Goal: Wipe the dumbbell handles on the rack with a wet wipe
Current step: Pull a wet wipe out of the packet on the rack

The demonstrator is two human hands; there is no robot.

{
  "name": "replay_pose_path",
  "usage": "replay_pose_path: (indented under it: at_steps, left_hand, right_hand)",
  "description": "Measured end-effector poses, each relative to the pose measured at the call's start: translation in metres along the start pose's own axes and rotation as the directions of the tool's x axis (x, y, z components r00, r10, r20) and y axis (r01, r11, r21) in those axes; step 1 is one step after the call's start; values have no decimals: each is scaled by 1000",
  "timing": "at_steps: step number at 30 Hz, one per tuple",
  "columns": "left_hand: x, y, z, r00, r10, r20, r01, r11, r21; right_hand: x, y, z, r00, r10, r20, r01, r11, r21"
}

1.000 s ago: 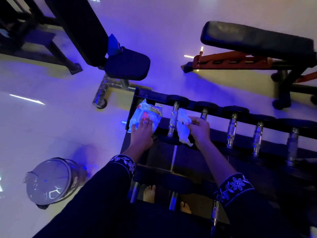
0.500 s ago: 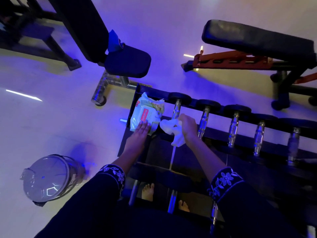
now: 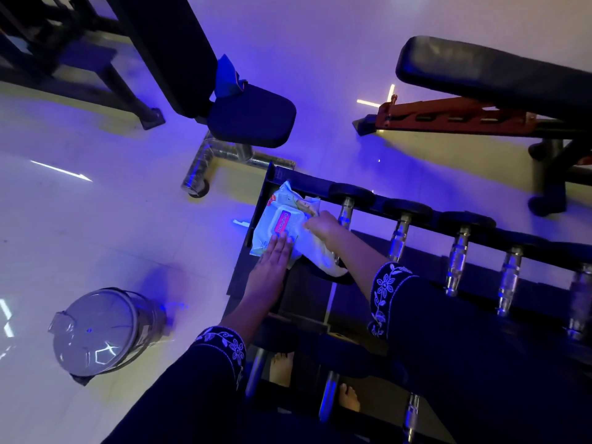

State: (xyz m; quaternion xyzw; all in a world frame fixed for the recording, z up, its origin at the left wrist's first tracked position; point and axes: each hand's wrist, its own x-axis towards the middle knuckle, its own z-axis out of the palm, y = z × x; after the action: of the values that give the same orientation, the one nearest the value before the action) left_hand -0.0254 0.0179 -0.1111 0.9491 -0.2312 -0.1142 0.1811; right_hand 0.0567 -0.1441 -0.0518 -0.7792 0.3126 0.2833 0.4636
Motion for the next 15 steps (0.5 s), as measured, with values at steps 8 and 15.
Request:
replay_pose_path:
  at_steps: [8,15]
  left_hand:
    - [-7,-12,8,1000,-14,16,12,996,92]
    - [3,-15,1,996,14,-86,-1,989,146]
  right_hand:
    - [12,4,0,992,-119,-38,124,902,413]
    - [22,1,0,964,-152,-217,232,880,414]
